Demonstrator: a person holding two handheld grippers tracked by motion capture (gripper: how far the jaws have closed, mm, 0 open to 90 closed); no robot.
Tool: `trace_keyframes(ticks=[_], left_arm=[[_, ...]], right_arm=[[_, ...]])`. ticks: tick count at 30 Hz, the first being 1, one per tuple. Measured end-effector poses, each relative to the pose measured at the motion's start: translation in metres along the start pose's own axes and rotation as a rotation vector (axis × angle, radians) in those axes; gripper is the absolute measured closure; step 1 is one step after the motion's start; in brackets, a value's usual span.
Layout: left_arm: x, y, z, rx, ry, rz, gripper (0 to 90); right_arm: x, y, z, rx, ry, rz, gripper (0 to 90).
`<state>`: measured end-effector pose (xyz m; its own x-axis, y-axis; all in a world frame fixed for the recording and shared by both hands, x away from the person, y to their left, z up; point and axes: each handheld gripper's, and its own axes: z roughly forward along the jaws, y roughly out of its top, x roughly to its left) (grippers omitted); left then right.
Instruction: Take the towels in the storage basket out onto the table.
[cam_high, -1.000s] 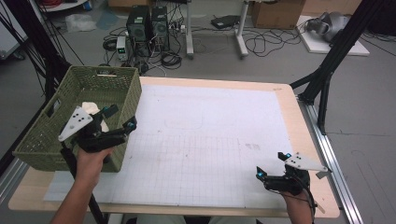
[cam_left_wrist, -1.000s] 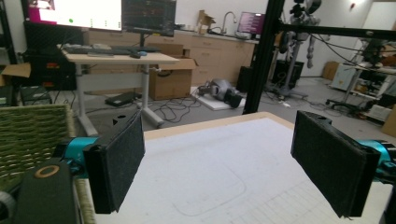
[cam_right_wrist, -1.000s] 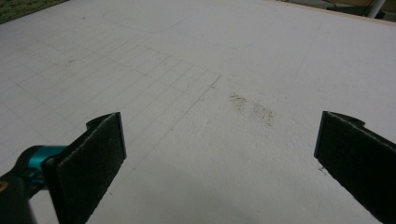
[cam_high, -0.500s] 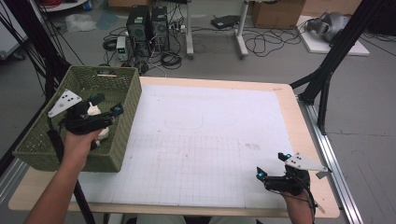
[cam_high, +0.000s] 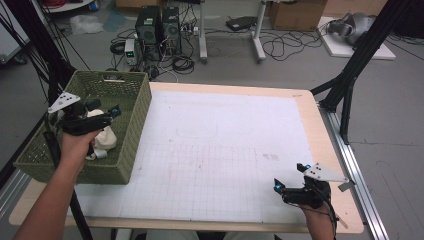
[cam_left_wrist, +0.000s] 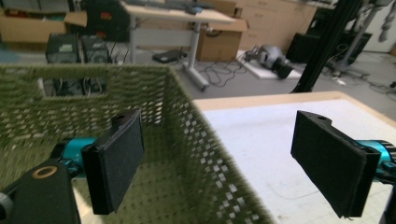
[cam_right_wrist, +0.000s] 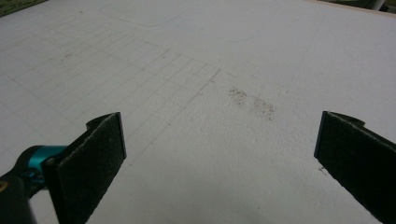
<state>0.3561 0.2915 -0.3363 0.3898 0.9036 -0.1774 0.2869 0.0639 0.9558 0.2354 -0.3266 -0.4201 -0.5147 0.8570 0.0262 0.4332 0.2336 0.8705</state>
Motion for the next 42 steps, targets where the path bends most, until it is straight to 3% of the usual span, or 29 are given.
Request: trace_keyframes(ticks=[5,7,13,16,18,20,23,30,36,41,42], left_arm=[[0.013,-0.007,0.010,0.081,0.039,0.010,17.9],[0.017,-0.009,0.012,0.104,0.072,0.024,17.9],[0.034,-0.015,0.019,0.175,0.184,0.000,17.9],[0.047,-0.020,0.023,0.262,0.302,-0.042,18.6],[0.052,-0.023,0.026,0.290,0.371,-0.075,18.5],[0.057,-0.026,0.028,0.341,0.397,-0.088,18.4],[0.061,-0.036,0.038,0.482,0.442,-0.102,20.9],[0.066,-0.056,0.050,0.732,0.456,-0.150,21.1],[0.065,-0.056,0.051,0.760,0.461,-0.136,28.5],[0.063,-0.050,0.047,0.752,0.430,-0.113,64.6],[0.063,-0.049,0.046,0.740,0.421,-0.118,64.6]], right_arm=[[0.000,0.000,0.002,0.004,0.000,-0.006,1.2],[0.000,-0.001,0.002,0.009,0.000,-0.006,1.2],[-0.001,-0.002,0.001,0.011,-0.005,0.002,1.2],[-0.001,-0.002,0.001,0.014,-0.009,-0.006,1.2],[-0.001,-0.002,0.001,0.014,-0.010,-0.004,1.2],[-0.001,-0.002,0.002,0.017,-0.009,-0.001,1.2],[-0.002,-0.002,0.003,0.022,-0.007,-0.001,1.2],[-0.003,-0.003,0.003,0.025,-0.004,-0.012,1.2],[-0.003,-0.004,0.003,0.033,0.000,-0.014,1.2],[-0.002,-0.004,0.003,0.039,0.000,-0.012,1.2],[-0.002,-0.004,0.003,0.039,0.000,-0.012,1.2]])
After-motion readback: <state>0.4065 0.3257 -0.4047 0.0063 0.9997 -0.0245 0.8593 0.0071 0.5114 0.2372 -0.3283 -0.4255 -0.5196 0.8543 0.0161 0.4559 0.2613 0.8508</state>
